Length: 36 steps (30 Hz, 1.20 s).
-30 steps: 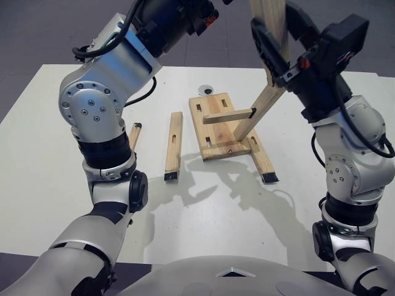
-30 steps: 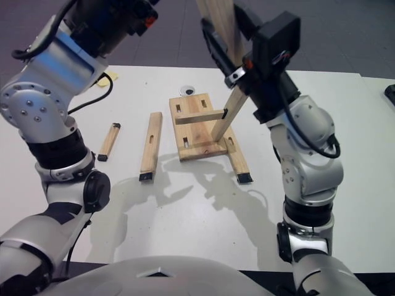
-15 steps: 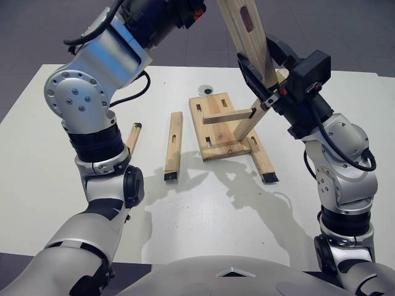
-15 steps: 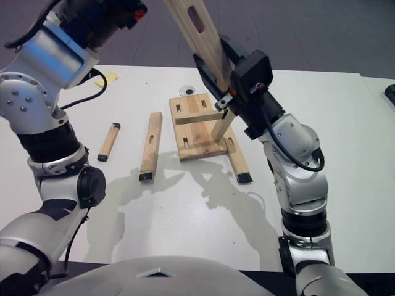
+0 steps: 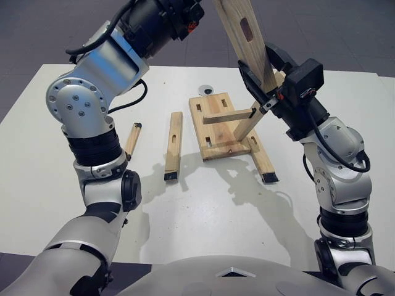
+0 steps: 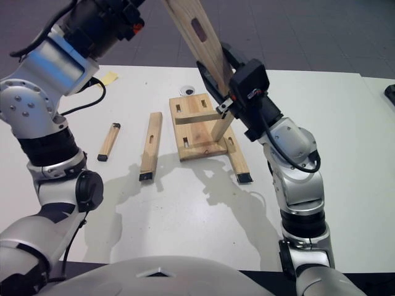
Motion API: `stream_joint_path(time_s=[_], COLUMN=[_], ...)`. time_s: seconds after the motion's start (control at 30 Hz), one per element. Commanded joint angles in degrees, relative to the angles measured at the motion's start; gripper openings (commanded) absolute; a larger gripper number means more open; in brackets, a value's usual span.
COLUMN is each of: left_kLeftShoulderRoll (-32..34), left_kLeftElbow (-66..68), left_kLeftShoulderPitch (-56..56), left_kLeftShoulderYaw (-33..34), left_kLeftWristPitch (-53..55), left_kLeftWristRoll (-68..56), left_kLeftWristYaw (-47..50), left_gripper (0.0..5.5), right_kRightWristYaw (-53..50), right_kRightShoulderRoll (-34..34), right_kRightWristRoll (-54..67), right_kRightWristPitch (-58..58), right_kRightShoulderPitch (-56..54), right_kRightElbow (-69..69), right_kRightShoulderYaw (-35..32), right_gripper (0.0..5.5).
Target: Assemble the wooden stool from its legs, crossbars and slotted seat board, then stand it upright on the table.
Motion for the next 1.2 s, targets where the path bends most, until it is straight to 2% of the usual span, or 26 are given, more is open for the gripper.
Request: stream_joint_path(time_s=[0.03,0.4,0.43,0.7,0.8,0.9,0.97,1.03,1.1,1.2], left_kLeftShoulderRoll=[0.1,-0.6,-0.7,-4.0,-4.8,-4.1,-1.5,0.9,2.4,3.4], left_kLeftElbow=[-0.6,-3.4,-3.8,-6.6,-7.9,-8.5,-8.7,-9.5,-10.6,-14.0], left_kLeftShoulderPitch=[1.2,4.8,5.1,8.7,8.6,7.3,8.4,11.0,14.3,20.8], left_kLeftShoulderYaw=[0.2,-1.9,-2.0,-2.7,0.2,6.3,9.5,10.3,9.6,6.6], left_kLeftWristPitch=[-1.2,-6.5,-7.2,-13.9,-16.9,-20.4,-21.7,-21.7,-20.8,-18.8], left_kLeftWristRoll=[0.9,7.1,7.8,14.6,14.3,12.5,14.4,17.4,20.3,24.7], left_kLeftWristYaw=[0.3,-1.0,-0.9,1.4,3.3,6.9,9.4,10.8,12.0,13.6], left_gripper=[1.02,1.02,1.02,1.02,1.02,1.02,1.02,1.02,1.02,1.02], right_kRightWristYaw=[0.6,0.2,0.3,1.2,1.1,-5.1,-11.1,-16.8,-22.1,-21.0], right_kRightShoulderRoll=[-0.5,-1.3,-1.3,-1.9,1.7,4.2,4.0,3.3,1.4,-3.3], right_kRightWristRoll=[-1.2,-6.8,-7.3,-8.4,5.8,21.3,25.1,24.0,18.1,5.6], right_kRightWristPitch=[-0.6,-1.4,-1.6,-1.8,3.7,8.5,9.9,11.0,13.2,11.6], right_kRightShoulderPitch=[0.1,-0.4,-0.4,-0.4,-1.3,-5.2,-7.1,-7.3,-5.8,0.1], right_kRightElbow=[0.8,3.5,3.8,4.8,-0.2,-0.8,2.4,5.5,9.1,13.4], right_kRightShoulderYaw=[0.3,1.9,2.1,1.0,-6.6,-19.3,-27.1,-31.3,-31.8,-22.2], right_gripper=[2.09,2.09,2.45,3.59,4.06,4.56,4.91,5.17,5.40,5.40])
